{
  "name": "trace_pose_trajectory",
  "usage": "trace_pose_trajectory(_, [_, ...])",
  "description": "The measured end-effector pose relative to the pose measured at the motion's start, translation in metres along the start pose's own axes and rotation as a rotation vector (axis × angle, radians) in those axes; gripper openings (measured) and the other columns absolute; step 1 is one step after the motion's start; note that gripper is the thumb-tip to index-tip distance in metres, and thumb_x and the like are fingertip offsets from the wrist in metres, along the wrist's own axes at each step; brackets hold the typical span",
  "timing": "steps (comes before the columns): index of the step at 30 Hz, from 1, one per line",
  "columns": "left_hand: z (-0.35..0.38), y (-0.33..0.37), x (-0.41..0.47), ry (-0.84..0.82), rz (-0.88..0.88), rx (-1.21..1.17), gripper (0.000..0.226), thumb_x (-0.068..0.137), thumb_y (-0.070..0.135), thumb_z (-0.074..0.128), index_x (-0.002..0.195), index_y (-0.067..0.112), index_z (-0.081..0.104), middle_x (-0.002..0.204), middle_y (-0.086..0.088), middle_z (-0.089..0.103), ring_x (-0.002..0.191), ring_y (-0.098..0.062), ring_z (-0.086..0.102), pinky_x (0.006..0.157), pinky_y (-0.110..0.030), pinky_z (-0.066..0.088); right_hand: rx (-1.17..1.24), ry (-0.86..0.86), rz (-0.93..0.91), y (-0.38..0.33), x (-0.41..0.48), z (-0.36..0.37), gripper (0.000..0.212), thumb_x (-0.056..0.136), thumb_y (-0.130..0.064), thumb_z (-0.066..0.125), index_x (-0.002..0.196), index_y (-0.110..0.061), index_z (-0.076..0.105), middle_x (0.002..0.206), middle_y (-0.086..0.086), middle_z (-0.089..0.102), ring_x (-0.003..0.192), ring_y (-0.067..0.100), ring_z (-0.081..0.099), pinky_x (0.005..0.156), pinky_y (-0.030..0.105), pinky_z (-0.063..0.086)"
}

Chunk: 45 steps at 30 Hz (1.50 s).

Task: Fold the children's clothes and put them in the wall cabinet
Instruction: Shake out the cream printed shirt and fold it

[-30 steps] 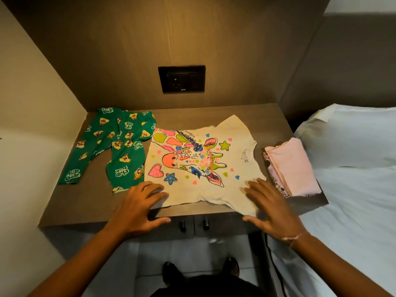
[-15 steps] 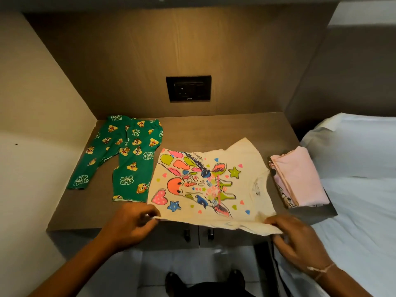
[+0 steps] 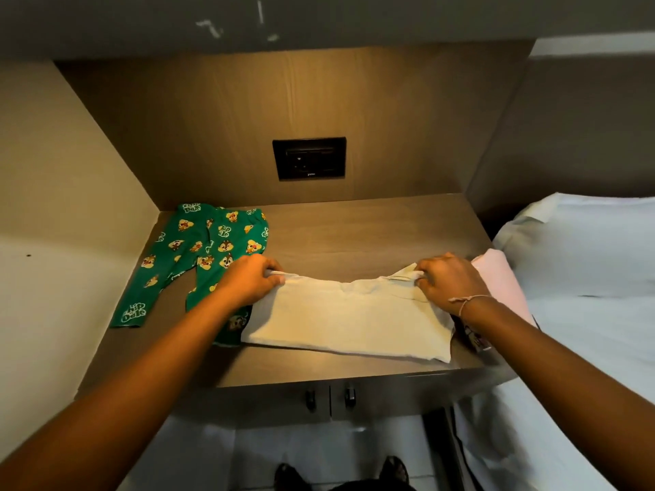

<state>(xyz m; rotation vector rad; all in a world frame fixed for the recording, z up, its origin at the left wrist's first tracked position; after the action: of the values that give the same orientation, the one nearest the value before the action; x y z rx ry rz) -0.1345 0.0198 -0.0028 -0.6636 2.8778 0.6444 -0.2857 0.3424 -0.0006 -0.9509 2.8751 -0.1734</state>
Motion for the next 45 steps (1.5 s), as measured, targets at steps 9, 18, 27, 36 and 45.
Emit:
trace_pose_trajectory(9, [0.028, 0.01, 0.015, -0.079, 0.25, 0.483, 0.051, 0.087, 0.048, 0.061, 0.134, 0.036, 0.048, 0.136, 0.003, 0.051, 0.125, -0.022, 0.042, 0.101, -0.048, 0.034, 0.01, -0.193, -0.148, -0.018, 0.017, 0.023, 0.053, 0.089, -0.035, 0.061, 0.138, -0.032, 0.042, 0.143, -0.001, 0.047, 0.127, 0.025, 0.042, 0.105, 0.043, 0.039])
trace_pose_trajectory(18, [0.023, 0.013, 0.021, -0.086, 0.279, 0.504, 0.029, 0.086, 0.051, 0.06, 0.106, 0.032, 0.063, 0.113, 0.008, 0.06, 0.109, -0.017, 0.041, 0.09, -0.046, 0.03, -0.089, -0.246, -0.133, -0.016, 0.031, 0.024, 0.038, 0.088, -0.043, 0.059, 0.123, -0.028, 0.057, 0.119, 0.004, 0.064, 0.107, 0.025, 0.052, 0.088, 0.037, 0.043])
trace_pose_trajectory(27, [-0.006, 0.025, -0.003, 0.11, 0.333, 0.344, 0.009, 0.084, 0.038, 0.069, 0.092, 0.035, 0.065, 0.091, 0.013, 0.062, 0.091, -0.011, 0.04, 0.079, -0.034, 0.03, 0.087, -0.015, -0.192, -0.019, -0.008, -0.007, 0.016, 0.085, -0.037, 0.065, 0.097, -0.028, 0.063, 0.094, -0.002, 0.069, 0.077, 0.012, 0.054, 0.067, 0.023, 0.045])
trace_pose_trajectory(36, [0.016, -0.001, -0.049, -0.107, 0.441, 0.372, 0.026, 0.09, 0.048, 0.05, 0.111, 0.039, 0.063, 0.114, 0.016, 0.062, 0.103, -0.006, 0.038, 0.086, -0.031, 0.026, 0.065, -0.13, -0.269, -0.024, -0.073, 0.013, 0.046, 0.079, -0.064, 0.046, 0.107, -0.033, 0.065, 0.113, -0.009, 0.066, 0.098, 0.01, 0.057, 0.08, 0.028, 0.05])
trace_pose_trajectory(45, [0.022, 0.003, -0.01, -0.116, 0.385, 0.625, 0.033, 0.088, 0.051, 0.056, 0.118, 0.036, 0.057, 0.125, 0.008, 0.053, 0.112, -0.015, 0.038, 0.089, -0.035, 0.032, -0.096, -0.138, -0.212, -0.027, -0.044, 0.029, 0.042, 0.088, -0.046, 0.057, 0.128, -0.035, 0.054, 0.13, -0.005, 0.058, 0.115, 0.02, 0.049, 0.094, 0.034, 0.043])
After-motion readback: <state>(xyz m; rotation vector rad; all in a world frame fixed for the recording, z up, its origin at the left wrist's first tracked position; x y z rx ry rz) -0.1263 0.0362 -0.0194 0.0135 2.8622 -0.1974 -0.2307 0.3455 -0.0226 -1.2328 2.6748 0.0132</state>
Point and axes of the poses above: each hand's wrist, its own x-axis towards the middle knuckle, its own z-axis out of the palm, y = z × x, the point moved 6 cm from there along x, towards the middle knuckle
